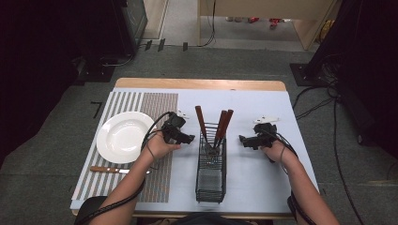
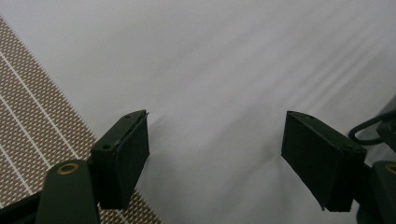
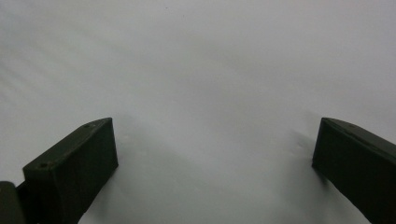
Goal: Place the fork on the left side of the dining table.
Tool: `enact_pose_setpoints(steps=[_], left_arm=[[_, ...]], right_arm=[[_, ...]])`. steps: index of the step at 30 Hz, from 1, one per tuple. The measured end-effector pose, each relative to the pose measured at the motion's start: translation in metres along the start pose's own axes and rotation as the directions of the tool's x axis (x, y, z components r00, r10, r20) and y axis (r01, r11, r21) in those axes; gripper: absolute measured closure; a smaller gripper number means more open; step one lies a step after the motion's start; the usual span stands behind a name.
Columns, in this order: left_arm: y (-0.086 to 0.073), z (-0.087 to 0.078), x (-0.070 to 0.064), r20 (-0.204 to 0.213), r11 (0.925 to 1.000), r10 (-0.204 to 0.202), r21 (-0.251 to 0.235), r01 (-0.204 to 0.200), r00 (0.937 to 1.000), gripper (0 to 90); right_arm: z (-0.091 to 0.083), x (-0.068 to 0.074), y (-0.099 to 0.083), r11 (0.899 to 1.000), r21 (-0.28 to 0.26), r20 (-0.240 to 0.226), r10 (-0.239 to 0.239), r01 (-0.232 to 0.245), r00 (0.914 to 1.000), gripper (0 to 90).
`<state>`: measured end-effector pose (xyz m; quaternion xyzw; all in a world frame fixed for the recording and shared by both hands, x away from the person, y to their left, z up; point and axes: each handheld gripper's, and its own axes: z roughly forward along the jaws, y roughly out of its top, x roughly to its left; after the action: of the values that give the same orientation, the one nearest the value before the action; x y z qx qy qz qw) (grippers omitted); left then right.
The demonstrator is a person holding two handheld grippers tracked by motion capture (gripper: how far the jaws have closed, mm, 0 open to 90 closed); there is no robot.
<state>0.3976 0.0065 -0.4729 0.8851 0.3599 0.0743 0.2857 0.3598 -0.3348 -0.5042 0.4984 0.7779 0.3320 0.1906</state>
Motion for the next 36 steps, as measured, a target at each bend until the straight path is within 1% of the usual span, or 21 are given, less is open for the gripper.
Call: enact_pose_setpoints(steps=[2, 3, 5, 7, 9, 11, 16, 19, 20, 21, 22, 24, 25, 26, 27, 29, 32, 36], left_arm=[[0.001, -0.001, 0.001, 0.007, 1.0, -0.006, -0.002, 0.006, 1.0, 25.3], [0.002, -0.003, 0.003, 0.021, 0.9998, -0.018, 0.003, 0.017, 0.9996, 25.9], [0.003, -0.006, 0.005, 0.036, 0.9996, -0.028, 0.001, 0.028, 0.999, 30.0], [0.004, -0.007, 0.007, 0.042, 0.999, -0.044, -0.001, 0.044, 0.9982, 29.5], [0.005, -0.009, 0.01, 0.052, 0.9988, -0.049, 0.0, 0.049, 0.9974, 29.8], [0.005, -0.011, 0.012, 0.051, 0.9982, -0.061, 0.005, 0.06, 0.9969, 32.4], [0.008, -0.016, 0.014, 0.07, 0.9974, -0.07, -0.007, 0.071, 0.9951, 33.6], [0.009, -0.018, 0.014, 0.08, 0.9971, -0.074, -0.006, 0.075, 0.994, 34.4], [0.011, -0.021, 0.013, 0.107, 0.9947, -0.102, 0.002, 0.103, 0.989, 34.4], [0.012, -0.023, 0.013, 0.125, 0.9935, -0.113, -0.004, 0.114, 0.9858, 34.2], [0.012, -0.025, 0.013, 0.131, 0.9932, -0.113, -0.012, 0.115, 0.9849, 33.3], [0.013, -0.027, 0.012, 0.127, 0.9933, -0.111, -0.019, 0.114, 0.9857, 32.3], [0.014, -0.028, 0.011, 0.115, 0.9944, -0.101, -0.019, 0.104, 0.9882, 32.3], [0.015, -0.031, 0.009, 0.094, 0.9968, -0.077, -0.015, 0.079, 0.9926, 31.7], [0.016, -0.032, 0.008, 0.09, 0.9974, -0.07, -0.014, 0.071, 0.9935, 31.6], [0.016, -0.034, 0.009, 0.091, 0.9977, -0.064, -0.015, 0.065, 0.9938, 31.5], [0.017, -0.038, 0.009, 0.078, 0.9972, -0.068, -0.026, 0.07, 0.9947, 31.3], [0.018, -0.047, 0.009, 0.099, 0.9968, -0.062, -0.044, 0.067, 0.9932, 31.8]], right_arm=[[0.0, 0.0, 0.0, 1.0, 0.0, 0.0, 0.0, 0.0, 1.0, 0.0], [0.0, 0.0, 0.0, 1.0, 0.0, 0.0, 0.0, 0.0, 1.0, 0.0], [0.0, 0.0, 0.0, 1.0, 0.0, 0.0, 0.0, 0.0, 1.0, 0.0], [0.0, 0.0, 0.0, 1.0, -0.001, 0.001, 0.0, 0.0, 1.0, 0.0], [0.0, 0.0, 0.0, 1.0, -0.001, 0.001, -0.001, 0.001, 1.0, 0.0], [0.0, 0.0, 0.0, 1.0, -0.002, 0.002, -0.001, 0.001, 1.0, 0.0], [0.0, 0.0, 0.0, 1.0, -0.002, 0.002, -0.002, 0.002, 1.0, 0.0], [0.0, 0.0, 0.0, 1.0, -0.002, 0.002, -0.002, 0.002, 1.0, 0.0], [0.0, 0.0, -0.001, 1.0, -0.003, 0.002, -0.002, 0.002, 1.0, 0.0], [0.0, 0.0, -0.001, 1.0, -0.003, 0.002, -0.002, 0.002, 1.0, 0.0], [-0.001, 0.0, -0.001, 1.0, -0.003, 0.002, -0.002, 0.002, 1.0, 0.0], [-0.001, 0.0, -0.001, 1.0, -0.003, 0.002, -0.001, 0.001, 1.0, 0.0], [-0.001, 0.0, -0.001, 1.0, -0.003, 0.001, -0.001, 0.001, 1.0, 0.0], [-0.001, 0.0, -0.001, 1.0, -0.003, 0.001, -0.001, 0.001, 1.0, 0.0], [-0.001, 0.0, -0.001, 1.0, -0.003, 0.0, 0.0, 0.0, 1.0, 0.0], [-0.001, 0.0, -0.001, 1.0, -0.003, 0.0, 0.0, 0.0, 1.0, 0.0], [-0.001, 0.0, -0.001, 1.0, -0.003, 0.002, 0.001, -0.001, 1.0, 0.0], [-0.001, 0.0, -0.001, 1.0, -0.004, 0.001, 0.001, -0.001, 1.0, 0.0]])
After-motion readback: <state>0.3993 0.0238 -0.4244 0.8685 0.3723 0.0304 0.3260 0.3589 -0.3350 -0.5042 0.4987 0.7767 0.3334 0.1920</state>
